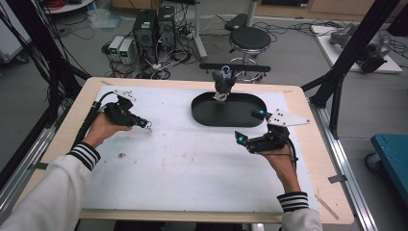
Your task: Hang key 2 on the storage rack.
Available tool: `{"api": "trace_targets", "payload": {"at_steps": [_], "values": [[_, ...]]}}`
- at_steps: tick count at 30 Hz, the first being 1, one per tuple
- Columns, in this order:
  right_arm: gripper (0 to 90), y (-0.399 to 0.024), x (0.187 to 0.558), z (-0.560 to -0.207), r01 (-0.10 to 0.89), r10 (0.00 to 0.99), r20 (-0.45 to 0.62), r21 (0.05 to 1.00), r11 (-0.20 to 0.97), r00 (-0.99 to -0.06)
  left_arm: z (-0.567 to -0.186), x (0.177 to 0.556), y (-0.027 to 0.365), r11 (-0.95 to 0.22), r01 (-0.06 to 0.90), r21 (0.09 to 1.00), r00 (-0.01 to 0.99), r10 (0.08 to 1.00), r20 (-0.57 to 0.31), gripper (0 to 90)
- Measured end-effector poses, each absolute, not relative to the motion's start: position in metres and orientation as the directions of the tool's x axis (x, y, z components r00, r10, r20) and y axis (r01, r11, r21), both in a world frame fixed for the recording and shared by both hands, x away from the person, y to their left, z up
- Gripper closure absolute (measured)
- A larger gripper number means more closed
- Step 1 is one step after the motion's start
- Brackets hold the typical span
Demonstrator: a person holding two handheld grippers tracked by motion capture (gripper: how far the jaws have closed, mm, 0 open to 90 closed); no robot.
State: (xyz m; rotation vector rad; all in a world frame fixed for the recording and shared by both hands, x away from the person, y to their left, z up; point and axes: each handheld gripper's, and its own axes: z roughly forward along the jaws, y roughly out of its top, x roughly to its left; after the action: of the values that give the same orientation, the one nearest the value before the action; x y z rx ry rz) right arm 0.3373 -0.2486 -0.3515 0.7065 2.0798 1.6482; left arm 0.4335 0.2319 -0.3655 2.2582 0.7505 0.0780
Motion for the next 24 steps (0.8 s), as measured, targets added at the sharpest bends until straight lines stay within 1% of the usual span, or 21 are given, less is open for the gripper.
{"api": "trace_targets", "payload": {"at_steps": [4,7,9,13,20,24], "values": [[0.7,-0.246,0.336,-0.348,0.146,0.592,0.016,0.974,0.172,-0.806,-0.352,0.425,0.231,-0.520,0.461,0.719,0.840,0.516,-0.166,88.1],[0.8,-0.244,0.336,-0.344,0.141,0.574,0.020,0.976,0.167,-0.818,-0.343,0.419,0.229,-0.505,0.433,0.747,0.848,0.508,-0.149,88.1],[0.8,-0.241,0.335,-0.341,0.135,0.560,0.020,0.977,0.165,-0.828,-0.337,0.414,0.228,-0.486,0.410,0.772,0.853,0.504,-0.135,88.1],[0.8,-0.235,0.332,-0.332,0.113,0.525,0.014,0.981,0.156,-0.851,-0.329,0.406,0.223,-0.455,0.378,0.806,0.867,0.478,-0.137,88.1],[0.7,-0.220,0.332,-0.318,0.088,0.475,0.007,0.985,0.148,-0.880,-0.321,0.393,0.213,-0.390,0.327,0.861,0.890,0.434,-0.142,88.1],[0.7,-0.210,0.334,-0.314,0.090,0.450,0.003,0.981,0.172,-0.893,-0.319,0.388,0.207,-0.347,0.306,0.887,0.901,0.405,-0.153,88.1]]}}
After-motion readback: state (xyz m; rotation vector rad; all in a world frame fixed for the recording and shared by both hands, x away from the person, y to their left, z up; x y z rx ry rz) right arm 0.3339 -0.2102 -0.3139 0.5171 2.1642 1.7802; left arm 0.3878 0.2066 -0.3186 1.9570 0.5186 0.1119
